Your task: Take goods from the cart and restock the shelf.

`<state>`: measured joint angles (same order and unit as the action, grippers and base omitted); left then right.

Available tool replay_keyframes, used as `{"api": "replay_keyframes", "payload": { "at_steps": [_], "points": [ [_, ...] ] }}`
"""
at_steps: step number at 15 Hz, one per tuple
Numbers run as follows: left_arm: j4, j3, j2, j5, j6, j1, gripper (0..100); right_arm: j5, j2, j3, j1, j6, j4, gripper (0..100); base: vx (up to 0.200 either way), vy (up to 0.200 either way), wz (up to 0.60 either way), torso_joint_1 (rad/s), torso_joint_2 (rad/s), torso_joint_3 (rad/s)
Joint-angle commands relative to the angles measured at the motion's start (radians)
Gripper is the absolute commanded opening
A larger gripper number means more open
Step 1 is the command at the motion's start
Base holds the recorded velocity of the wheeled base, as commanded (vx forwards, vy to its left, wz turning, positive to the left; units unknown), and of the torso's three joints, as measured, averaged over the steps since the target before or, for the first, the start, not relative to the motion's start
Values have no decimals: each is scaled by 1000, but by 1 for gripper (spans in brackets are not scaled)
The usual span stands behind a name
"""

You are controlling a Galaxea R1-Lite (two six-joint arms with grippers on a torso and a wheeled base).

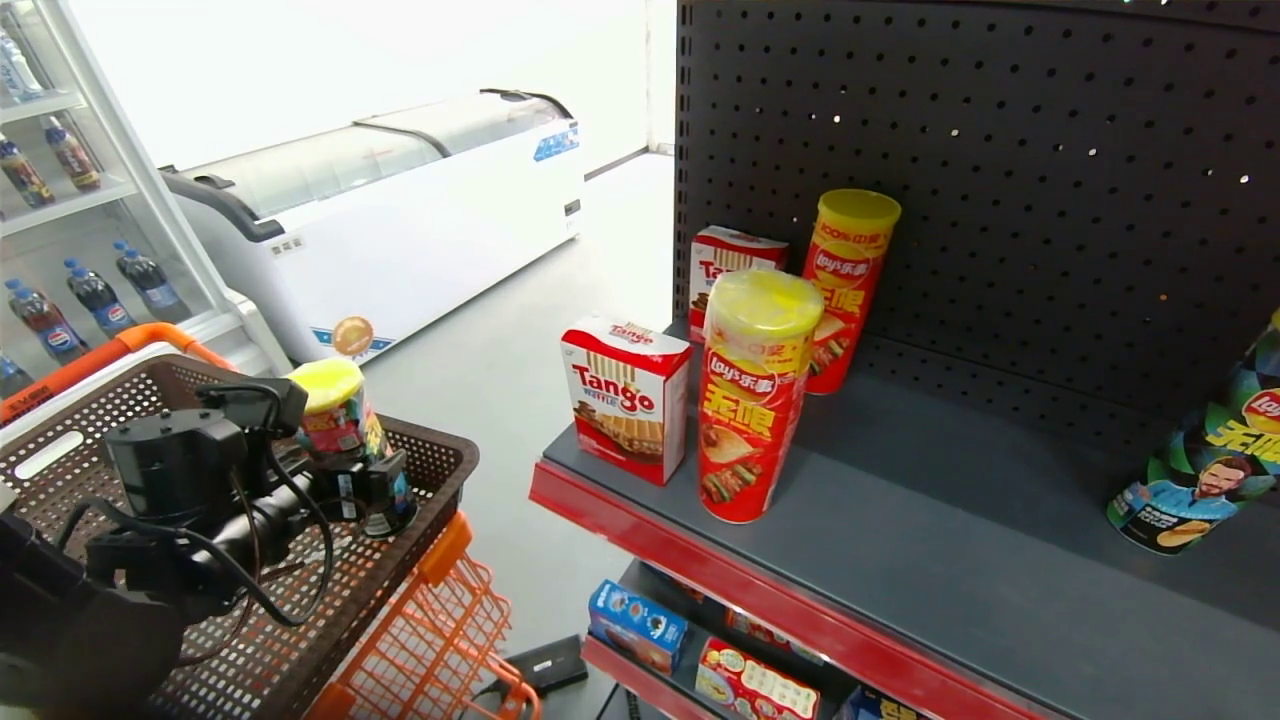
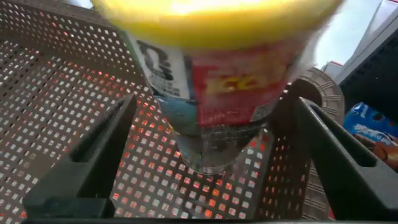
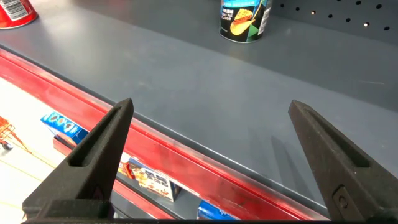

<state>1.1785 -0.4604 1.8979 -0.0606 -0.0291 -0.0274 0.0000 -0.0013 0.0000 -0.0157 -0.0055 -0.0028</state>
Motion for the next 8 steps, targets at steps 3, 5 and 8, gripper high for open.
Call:
{"api": "replay_keyframes", "payload": {
  "at_steps": [3, 5, 8],
  "points": [
    [26, -50, 82, -1, 0, -11, 100, 0, 1, 0, 0, -1, 0, 100, 0, 0, 0, 0, 0, 0],
    [47, -76, 95, -1, 5, -9, 0, 0, 1, 0, 0, -1, 0, 100, 0, 0, 0, 0, 0, 0],
    [52, -107, 107, -5, -5, -8, 0, 0, 1, 0, 0, -1, 0, 100, 0, 0, 0, 0, 0, 0]
  ]
}}
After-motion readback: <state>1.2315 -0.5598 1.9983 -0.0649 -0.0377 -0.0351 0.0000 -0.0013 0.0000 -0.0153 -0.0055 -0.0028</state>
